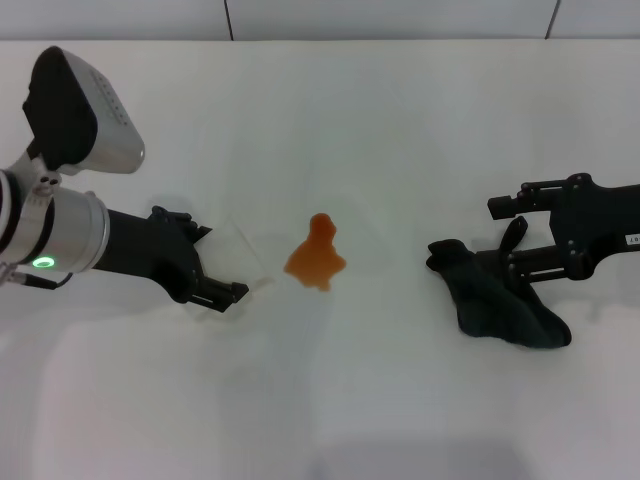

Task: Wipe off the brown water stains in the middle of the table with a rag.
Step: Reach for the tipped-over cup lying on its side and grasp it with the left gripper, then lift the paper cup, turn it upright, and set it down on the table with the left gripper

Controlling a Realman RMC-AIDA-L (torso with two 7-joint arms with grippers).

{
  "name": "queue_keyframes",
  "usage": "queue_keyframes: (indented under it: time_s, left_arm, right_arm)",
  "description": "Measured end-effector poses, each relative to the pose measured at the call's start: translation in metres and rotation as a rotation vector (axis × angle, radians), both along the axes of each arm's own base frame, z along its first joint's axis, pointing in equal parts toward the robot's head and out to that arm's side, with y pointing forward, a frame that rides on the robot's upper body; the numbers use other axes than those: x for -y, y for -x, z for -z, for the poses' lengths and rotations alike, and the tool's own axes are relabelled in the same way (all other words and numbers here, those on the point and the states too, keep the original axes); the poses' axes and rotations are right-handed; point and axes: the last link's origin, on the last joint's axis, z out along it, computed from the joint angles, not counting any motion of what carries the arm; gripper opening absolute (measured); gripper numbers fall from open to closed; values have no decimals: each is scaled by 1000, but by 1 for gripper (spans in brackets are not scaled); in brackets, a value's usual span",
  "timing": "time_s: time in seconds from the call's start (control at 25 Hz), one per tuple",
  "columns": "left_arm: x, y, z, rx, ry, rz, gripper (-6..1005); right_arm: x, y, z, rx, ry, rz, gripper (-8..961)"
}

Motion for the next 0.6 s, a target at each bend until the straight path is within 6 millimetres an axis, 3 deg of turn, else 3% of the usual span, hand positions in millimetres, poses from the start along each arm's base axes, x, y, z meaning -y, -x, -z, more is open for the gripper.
queue_keyframes:
  time_s: [0.44, 0.6]
  left_arm:
    - [1, 0, 1, 10, 7, 17, 853]
    - [0, -4, -1, 48, -9, 17, 740]
  right_arm:
    - [-1, -1, -1, 3, -7, 6, 739]
    - [-1, -1, -1, 3, -9, 7, 739]
